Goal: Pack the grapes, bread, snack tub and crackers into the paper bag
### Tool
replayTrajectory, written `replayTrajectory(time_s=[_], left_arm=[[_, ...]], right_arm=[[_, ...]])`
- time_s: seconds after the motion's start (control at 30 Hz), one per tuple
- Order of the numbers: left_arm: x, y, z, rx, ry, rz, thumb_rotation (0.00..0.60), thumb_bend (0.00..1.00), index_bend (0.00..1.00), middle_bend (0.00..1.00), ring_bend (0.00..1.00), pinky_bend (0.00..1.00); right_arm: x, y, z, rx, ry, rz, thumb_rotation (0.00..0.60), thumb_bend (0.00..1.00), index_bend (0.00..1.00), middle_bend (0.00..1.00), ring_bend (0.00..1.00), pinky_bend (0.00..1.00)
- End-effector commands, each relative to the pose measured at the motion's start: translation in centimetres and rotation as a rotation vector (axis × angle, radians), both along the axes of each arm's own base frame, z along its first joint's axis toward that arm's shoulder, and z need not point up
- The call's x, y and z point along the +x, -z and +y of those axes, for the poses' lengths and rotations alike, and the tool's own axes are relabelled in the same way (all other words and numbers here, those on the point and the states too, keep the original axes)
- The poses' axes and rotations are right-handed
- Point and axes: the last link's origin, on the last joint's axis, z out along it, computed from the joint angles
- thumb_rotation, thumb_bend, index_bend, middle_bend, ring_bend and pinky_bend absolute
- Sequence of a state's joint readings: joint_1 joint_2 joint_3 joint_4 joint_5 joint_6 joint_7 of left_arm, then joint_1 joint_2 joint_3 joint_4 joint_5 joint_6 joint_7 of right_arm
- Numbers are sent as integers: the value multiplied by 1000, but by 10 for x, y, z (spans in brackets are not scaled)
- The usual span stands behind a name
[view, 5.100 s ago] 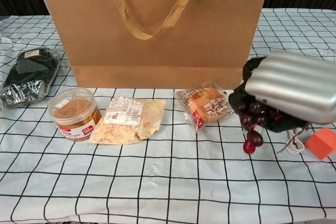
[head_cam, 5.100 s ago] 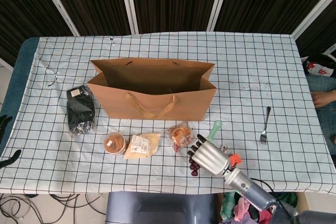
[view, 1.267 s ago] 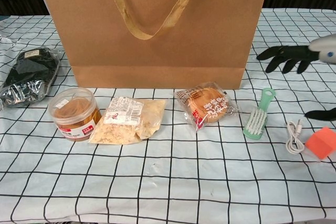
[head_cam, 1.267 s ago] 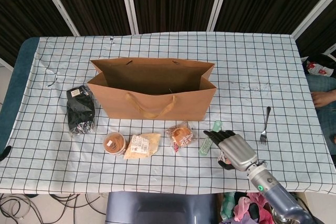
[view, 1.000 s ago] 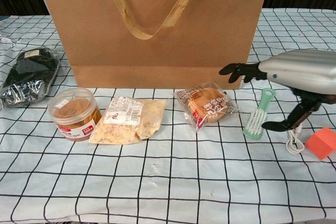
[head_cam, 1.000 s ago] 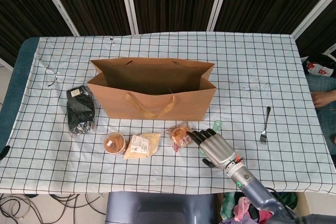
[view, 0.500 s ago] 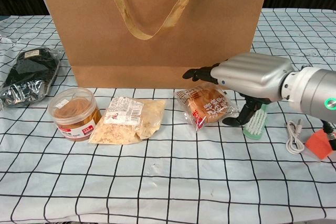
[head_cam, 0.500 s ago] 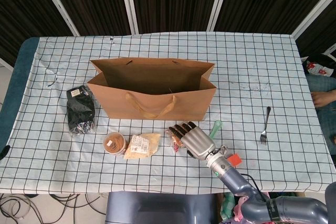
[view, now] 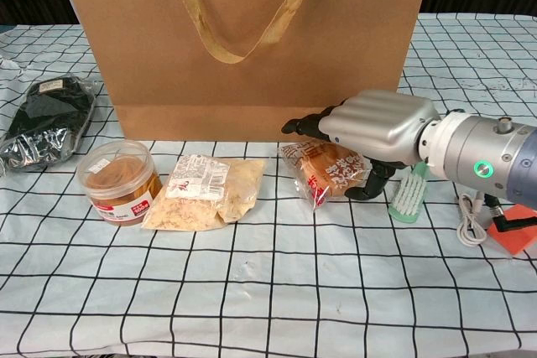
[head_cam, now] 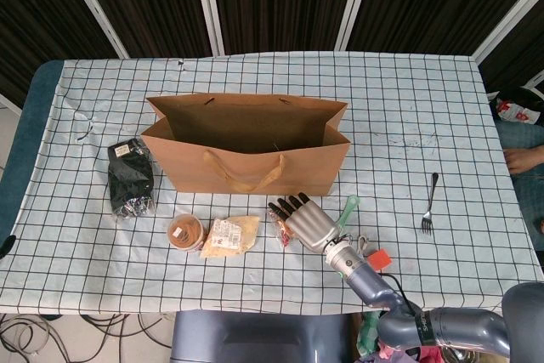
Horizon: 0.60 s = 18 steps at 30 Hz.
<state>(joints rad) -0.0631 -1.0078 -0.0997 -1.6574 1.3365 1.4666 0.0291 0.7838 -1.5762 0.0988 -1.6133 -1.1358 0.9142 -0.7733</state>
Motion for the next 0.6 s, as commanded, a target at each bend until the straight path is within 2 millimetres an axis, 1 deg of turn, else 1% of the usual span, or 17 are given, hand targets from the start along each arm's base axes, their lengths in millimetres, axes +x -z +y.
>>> replayTrajectory(time_s=[0.03, 0.17, 0.3, 0.37, 0.43, 0.53, 0.6], left_arm=[[0, 0, 0, 0, -1, 0, 600, 235, 86, 65, 0, 82], [0, 1, 0, -3, -1, 1, 600, 235, 86, 65, 0, 82], [0, 1, 0, -4, 0, 2, 600, 235, 86, 65, 0, 82], [0, 1, 0, -3, 0, 1, 600, 235, 86, 65, 0, 82], [0, 1, 0, -3, -1, 2, 600, 235, 86, 65, 0, 82], [0, 1, 0, -5, -1, 2, 600, 234, 86, 65, 0, 82], [0, 1, 0, -6, 0, 2, 600, 234, 86, 65, 0, 82]], right_arm=[[0, 2, 0, 6, 1, 8, 600, 235, 59, 96, 138, 181], [1, 6, -2, 12, 7, 4, 600, 235, 59, 109, 142, 181], [2, 10, -3, 11, 4, 3, 600, 235, 67, 168, 199, 181], [3, 12, -3, 8, 3, -4, 600, 241, 102, 216, 243, 181], [5, 13, -3, 1, -4, -23, 600, 268, 170, 280, 299, 180], [7, 14, -1, 5, -5, -49, 600, 313, 248, 329, 338, 183], [8, 13, -1, 6, -7, -60, 600, 332, 277, 338, 345, 184]])
